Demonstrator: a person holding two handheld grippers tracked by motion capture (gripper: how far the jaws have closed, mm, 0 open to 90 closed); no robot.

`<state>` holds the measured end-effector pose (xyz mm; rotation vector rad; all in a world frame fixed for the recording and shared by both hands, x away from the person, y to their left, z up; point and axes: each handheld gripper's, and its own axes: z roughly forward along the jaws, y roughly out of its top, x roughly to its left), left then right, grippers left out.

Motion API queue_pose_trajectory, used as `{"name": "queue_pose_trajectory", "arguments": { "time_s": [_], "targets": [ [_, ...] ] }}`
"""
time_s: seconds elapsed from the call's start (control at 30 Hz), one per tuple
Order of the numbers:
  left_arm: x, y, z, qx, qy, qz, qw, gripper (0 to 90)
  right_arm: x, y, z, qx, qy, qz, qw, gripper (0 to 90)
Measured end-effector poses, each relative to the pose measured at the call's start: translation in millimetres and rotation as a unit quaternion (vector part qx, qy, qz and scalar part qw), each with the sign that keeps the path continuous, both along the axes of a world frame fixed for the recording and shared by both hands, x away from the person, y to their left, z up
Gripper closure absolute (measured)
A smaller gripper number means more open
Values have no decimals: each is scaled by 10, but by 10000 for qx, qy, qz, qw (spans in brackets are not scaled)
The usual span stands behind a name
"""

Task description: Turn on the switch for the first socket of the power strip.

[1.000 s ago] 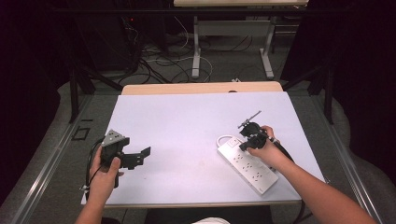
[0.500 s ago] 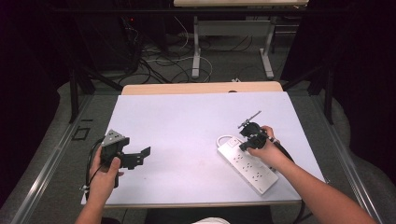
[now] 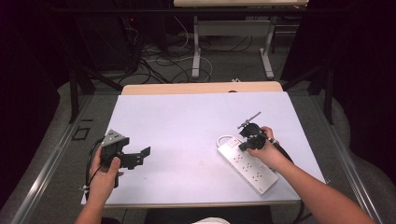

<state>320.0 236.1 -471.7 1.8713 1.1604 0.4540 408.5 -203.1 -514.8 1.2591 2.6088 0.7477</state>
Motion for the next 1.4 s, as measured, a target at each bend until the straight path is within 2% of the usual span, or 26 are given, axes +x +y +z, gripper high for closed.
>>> {"name": "queue_pose_trajectory", "arguments": {
  "time_s": [0.03, 0.1, 0.2, 0.23, 0.37, 0.43, 0.57, 0.73, 0.8, 0.87, 0.93, 0.97, 1.07, 1.1, 1.23, 1.27, 1.33, 1.4],
  "targets": [
    [3, 8, 3, 46, -29, -21, 10000, 66, 1, 0, 28, -162, 123, 33, 9998, 900],
    [2, 10, 4, 42, -24, -20, 10000, 66, 11, 9, 32, -230, 143, 65, 9996, 900],
    [1, 7, 0, 3, -1, -9, 10000, 66, 15, 13, 12, -117, 58, 66, 9999, 900],
    [2, 4, -3, -43, -9, 5, 10000, 66, 14, 8, 33, -231, 153, 66, 9996, 900],
    [2, 5, -3, -56, -10, 14, 10000, 66, 18, 6, 32, -225, 147, 75, 9996, 900],
    [3, 6, -3, -48, -13, 10, 10000, 66, 19, 6, 21, -185, 58, 91, 9998, 888],
    [7, 3, -10, -34, -19, -1, 10000, 66, 22, 1, 33, -258, 107, 96, 9996, 879],
    [9, 7, -8, -16, -6, 7, 10000, 66, 15, 7, 38, -234, 151, 100, 9996, 833],
    [10, 11, -8, -10, -20, 11, 10000, 66, 8, 19, 29, -144, 148, 85, 9998, 799],
    [9, 11, -9, -18, -10, 14, 10000, 66, 4, 20, 43, -192, 212, 68, 9996, 790],
    [12, 12, -9, -3, -22, 6, 10000, 67, 5, 28, 42, -213, 144, 62, 9996, 734],
    [11, 10, -10, -4, -11, 7, 10000, 66, 9, 23, 22, -79, 65, 96, 9999, 716],
    [8, 4, -12, -46, 21, 31, 10000, 66, 9, 31, 26, -61, 48, 17, 10000, 673],
    [9, 4, -13, -46, 22, 33, 10000, 66, 12, 22, 35, -46, 48, 72, 10000, 666],
    [11, 5, -16, -46, 15, 27, 10000, 66, 6, 29, 66, 47, 192, -13, 9998, 625],
    [10, 4, -16, -42, 24, 32, 10000, 66, 10, 24, 83, -46, 205, 54, 9998, 617],
    [10, 4, -16, -37, 27, 28, 10000, 67, 12, 24, 78, 62, 136, 105, 9998, 600],
    [12, 8, -15, -19, 7, 13, 10000, 66, 14, 25, 82, 45, 148, 157, 9998, 572]
  ]
}}
